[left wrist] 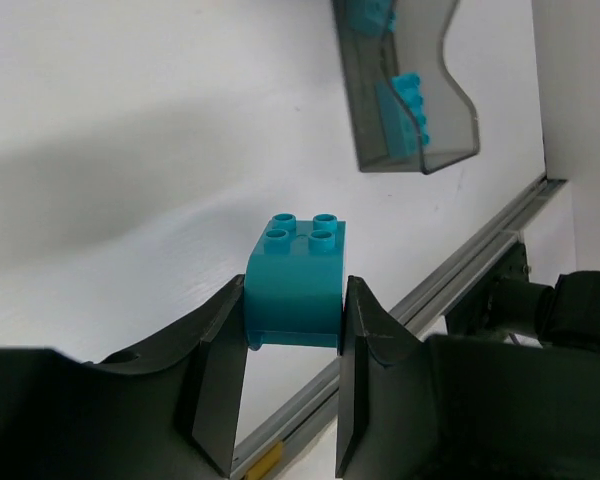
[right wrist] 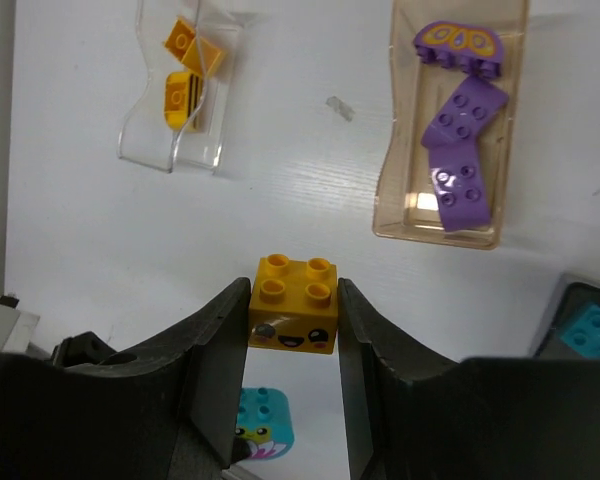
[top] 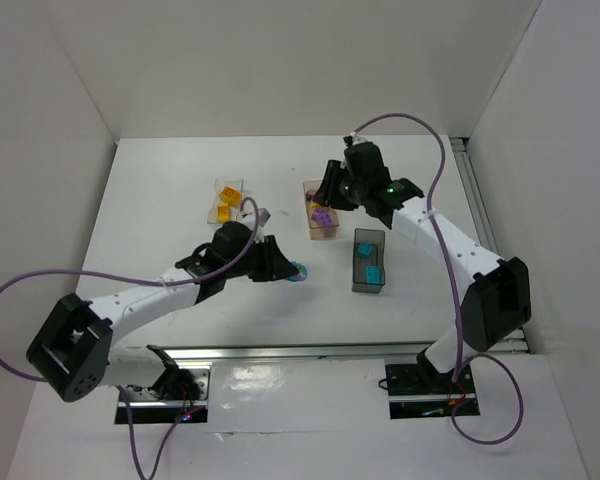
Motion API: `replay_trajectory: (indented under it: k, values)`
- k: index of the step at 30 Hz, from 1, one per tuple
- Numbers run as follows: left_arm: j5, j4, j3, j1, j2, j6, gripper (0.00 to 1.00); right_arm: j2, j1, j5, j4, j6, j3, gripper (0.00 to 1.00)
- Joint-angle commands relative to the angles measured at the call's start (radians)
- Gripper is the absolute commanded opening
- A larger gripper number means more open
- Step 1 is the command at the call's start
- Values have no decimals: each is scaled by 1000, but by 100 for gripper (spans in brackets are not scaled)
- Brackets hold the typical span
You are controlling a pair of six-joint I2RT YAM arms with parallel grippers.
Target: Sort the legos into containers by color
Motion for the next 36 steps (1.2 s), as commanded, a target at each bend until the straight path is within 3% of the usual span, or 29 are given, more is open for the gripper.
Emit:
replay_trajectory:
  k: [1, 6, 12, 13, 15, 16, 17, 21, 26, 29, 32, 36]
  values:
    - [-1, 47, 131, -75, 72, 11, 0, -116, -53, 125, -54, -30, 6, 23]
    - [-43, 18, 398, -204, 282, 32, 0, -261, -173, 224, -112, -30, -32, 23]
    - [-89, -113, 700, -260, 564, 54, 0, -376, -329, 225, -181, -63, -11, 23]
    - [-102, -138, 740, -272, 595, 54, 6, -385, -343, 225, -191, -76, 5, 23]
    - [-112, -196, 822, -281, 685, 80, 28, -385, -378, 225, -211, -90, 17, 23]
    - [-121, -247, 895, -292, 713, 89, 41, -397, -389, 214, -211, -101, 17, 23]
    - [-130, -268, 926, -292, 735, 89, 67, -397, -401, 214, -211, -101, 17, 23]
    - [-141, -310, 975, -301, 764, 111, 89, -407, -412, 202, -220, -112, 17, 23]
    - [-252, -367, 928, -301, 622, 121, 95, -407, -421, 134, -211, -121, 5, 23]
    - [-355, -449, 861, -301, 494, 134, 88, -371, -412, 35, -180, -121, -17, 23]
    - [-486, -528, 752, -272, 272, 119, 83, -331, -331, -21, -104, -112, -47, 23]
    - [-606, -658, 600, -142, -16, 33, 87, -223, -150, -102, 44, -86, -75, 23]
